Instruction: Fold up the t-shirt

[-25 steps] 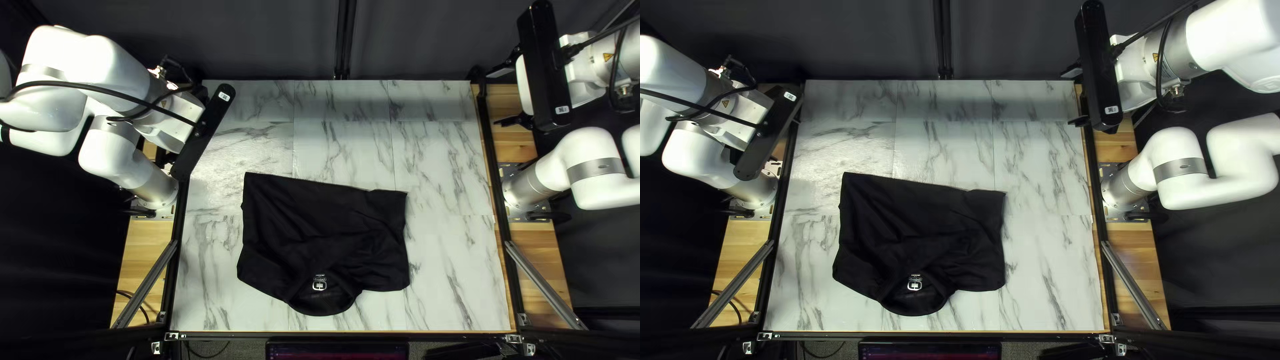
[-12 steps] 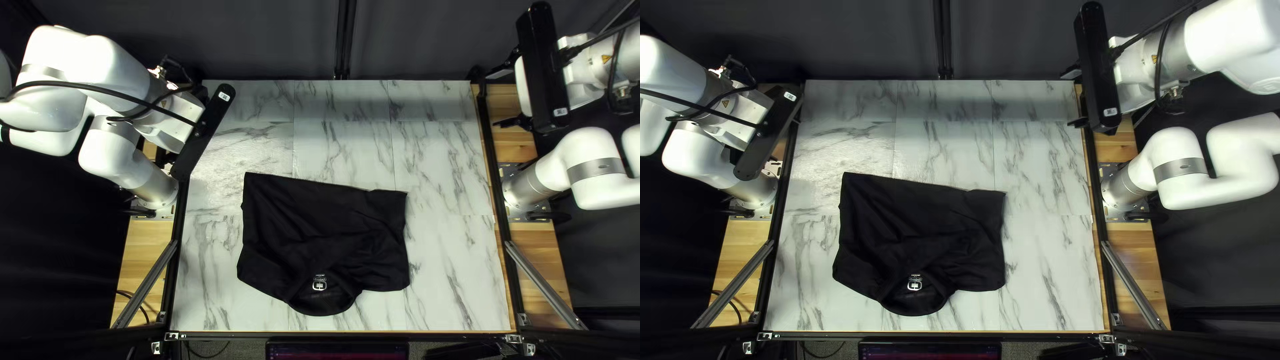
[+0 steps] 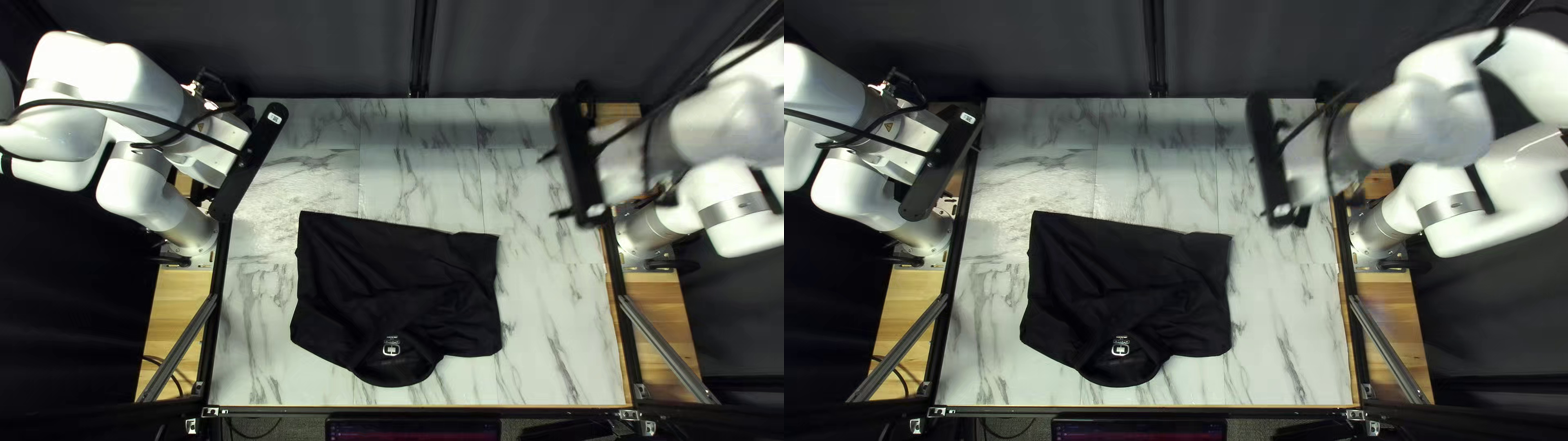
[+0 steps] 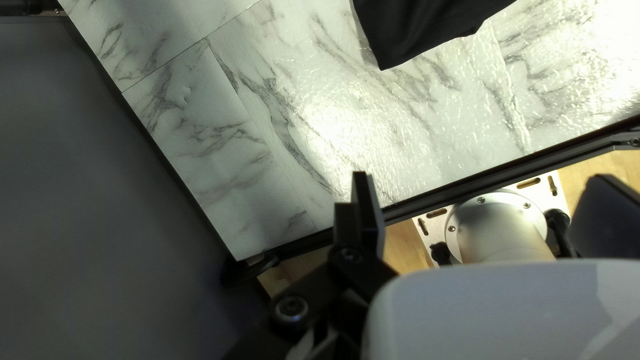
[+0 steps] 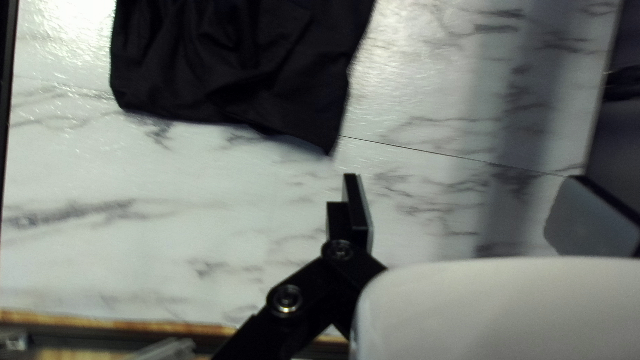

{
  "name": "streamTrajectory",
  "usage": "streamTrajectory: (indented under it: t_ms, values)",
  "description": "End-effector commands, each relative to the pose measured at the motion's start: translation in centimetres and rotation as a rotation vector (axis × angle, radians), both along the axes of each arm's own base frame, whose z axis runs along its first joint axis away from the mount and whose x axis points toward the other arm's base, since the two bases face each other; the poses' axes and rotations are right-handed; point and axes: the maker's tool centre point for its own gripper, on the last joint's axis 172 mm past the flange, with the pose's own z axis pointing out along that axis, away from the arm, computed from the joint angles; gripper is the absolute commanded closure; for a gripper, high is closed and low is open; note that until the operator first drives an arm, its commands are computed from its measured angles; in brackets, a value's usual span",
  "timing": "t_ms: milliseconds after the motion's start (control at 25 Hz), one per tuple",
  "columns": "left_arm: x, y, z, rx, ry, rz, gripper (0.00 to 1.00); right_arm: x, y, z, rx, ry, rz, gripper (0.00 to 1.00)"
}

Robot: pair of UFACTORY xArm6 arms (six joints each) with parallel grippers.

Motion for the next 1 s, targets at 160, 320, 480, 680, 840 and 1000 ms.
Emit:
streamTrajectory:
  t_ms: [160,320,480,680,840,1000]
  values:
    - [0.0,0.0,0.0,0.0,0.0,0.0,0.0,3.6,5.0,-9.9,-0.064,0.024,-0.147,0.0]
    - [0.0,0.0,0.0,0.0,0.0,0.0,0.0,3.6,5.0,-9.9,-0.064,0.024,-0.147,0.0]
    - [0.0,0.0,0.0,0.0,0.0,0.0,0.0,3.6,5.0,-9.9,-0.064,0.024,-0.147,0.0]
    - [0.0,0.0,0.0,0.0,0.0,0.0,0.0,4.7,5.3,-14.4,0.023,0.082,-0.127,0.0]
    - [0.0,0.0,0.0,0.0,0.0,0.0,0.0,5.8,6.5,-16.8,0.104,0.104,-0.202,0.0]
    - [0.0,0.0,0.0,0.0,0.0,0.0,0.0,7.7,8.4,-19.1,0.181,0.109,-0.297,0.0]
